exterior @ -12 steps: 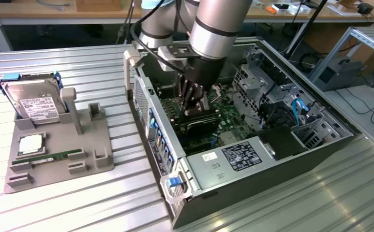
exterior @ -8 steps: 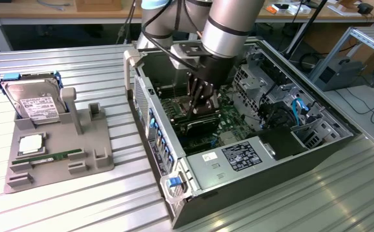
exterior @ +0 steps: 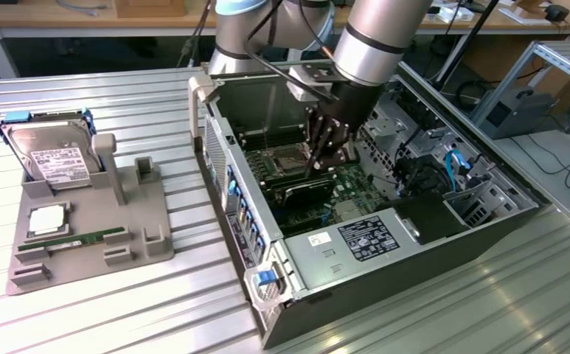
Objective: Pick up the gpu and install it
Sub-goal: 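Press down on the gpu until it lock into place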
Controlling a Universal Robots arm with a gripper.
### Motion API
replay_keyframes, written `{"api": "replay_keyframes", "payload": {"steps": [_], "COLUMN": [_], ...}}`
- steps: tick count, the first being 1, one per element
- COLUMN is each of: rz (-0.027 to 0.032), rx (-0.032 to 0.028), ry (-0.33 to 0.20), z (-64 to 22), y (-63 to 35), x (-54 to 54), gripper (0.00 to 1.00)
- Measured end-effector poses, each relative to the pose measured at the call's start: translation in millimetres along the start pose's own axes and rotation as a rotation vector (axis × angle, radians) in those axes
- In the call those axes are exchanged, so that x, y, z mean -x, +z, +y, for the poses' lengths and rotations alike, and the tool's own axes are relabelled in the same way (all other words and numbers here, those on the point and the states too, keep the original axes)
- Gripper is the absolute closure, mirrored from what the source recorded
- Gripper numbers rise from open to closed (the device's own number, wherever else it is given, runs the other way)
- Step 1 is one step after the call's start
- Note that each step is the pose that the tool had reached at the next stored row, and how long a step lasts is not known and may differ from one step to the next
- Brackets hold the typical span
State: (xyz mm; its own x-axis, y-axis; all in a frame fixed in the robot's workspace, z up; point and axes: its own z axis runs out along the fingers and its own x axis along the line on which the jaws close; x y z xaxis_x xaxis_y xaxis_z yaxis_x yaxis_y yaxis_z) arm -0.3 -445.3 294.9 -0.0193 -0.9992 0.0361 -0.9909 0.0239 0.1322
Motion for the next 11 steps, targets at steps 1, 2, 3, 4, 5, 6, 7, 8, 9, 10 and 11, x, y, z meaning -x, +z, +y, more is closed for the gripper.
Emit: {"api": "replay_keyframes", "payload": {"steps": [1,2,3,4,5,6,7,8,9,10,11], "rz": [0.0001,0.0001,0.0,-0.0001,-0.0002,-0.0001,0.0,-0.0001,-0.0001,0.0,-0.0001], "rx": [0.0022,0.0033,0.0036,0.0036,0.0037,0.0037,0.0037,0.0037,0.0037,0.0038,0.0039], "ry": [0.0,0.0,0.0,0.0,0.0,0.0,0.0,0.0,0.0,0.0,0.0], "z": [-4.3,-8.2,-10.9,-11.4,-11.4,-11.4,-11.5,-11.6,-13.2,-17.0,-20.7], "y": [-0.6,-1.1,-1.4,-1.5,-1.5,-1.5,-1.6,-1.6,-1.8,-2.3,-2.8], "x": [0.1,0.1,0.2,0.2,0.2,0.2,0.2,0.2,0.2,0.2,0.3], "gripper": [0.89,0.89,0.89,0.89,0.89,0.89,0.89,0.89,0.89,0.89,0.89]}}
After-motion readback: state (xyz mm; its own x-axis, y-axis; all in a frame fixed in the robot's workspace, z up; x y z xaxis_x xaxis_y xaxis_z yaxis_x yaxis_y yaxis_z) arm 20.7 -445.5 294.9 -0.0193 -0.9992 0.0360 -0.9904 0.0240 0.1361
